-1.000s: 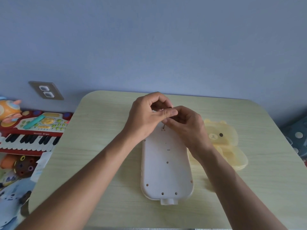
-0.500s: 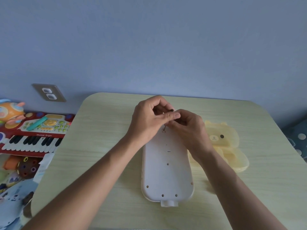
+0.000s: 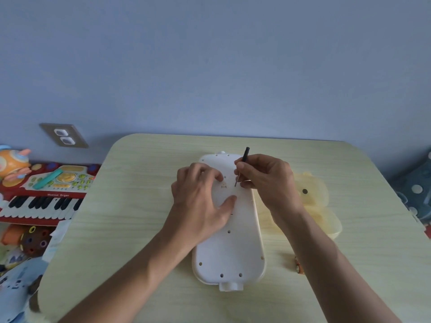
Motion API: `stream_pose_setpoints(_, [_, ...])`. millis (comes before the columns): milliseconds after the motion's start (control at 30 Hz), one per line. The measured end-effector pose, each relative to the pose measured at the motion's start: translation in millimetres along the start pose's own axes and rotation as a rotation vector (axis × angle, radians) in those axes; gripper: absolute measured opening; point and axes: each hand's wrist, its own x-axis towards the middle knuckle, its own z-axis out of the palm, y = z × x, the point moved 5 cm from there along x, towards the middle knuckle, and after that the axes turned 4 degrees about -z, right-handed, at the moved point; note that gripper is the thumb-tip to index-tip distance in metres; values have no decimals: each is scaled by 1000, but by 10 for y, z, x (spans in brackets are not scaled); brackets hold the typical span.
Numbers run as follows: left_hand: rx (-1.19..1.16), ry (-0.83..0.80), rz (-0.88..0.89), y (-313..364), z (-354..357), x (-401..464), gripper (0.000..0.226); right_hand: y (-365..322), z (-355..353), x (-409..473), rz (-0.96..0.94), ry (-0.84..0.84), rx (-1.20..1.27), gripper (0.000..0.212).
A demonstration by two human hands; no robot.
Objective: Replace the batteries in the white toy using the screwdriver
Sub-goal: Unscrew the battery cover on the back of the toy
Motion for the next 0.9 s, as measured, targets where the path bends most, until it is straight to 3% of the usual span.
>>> stream_pose_setpoints(600, [191,-24,111,249,111,50,37,99,10,-3,120,-74,-129,14])
stream_pose_setpoints(700, [91,-87,96,194,116,68,32,99,9,-1,123,-66,-139,14])
stream_pose_setpoints(900, [-364,-358,-35,-33,-30,85,29,104,6,-15,124,-38,-124,13])
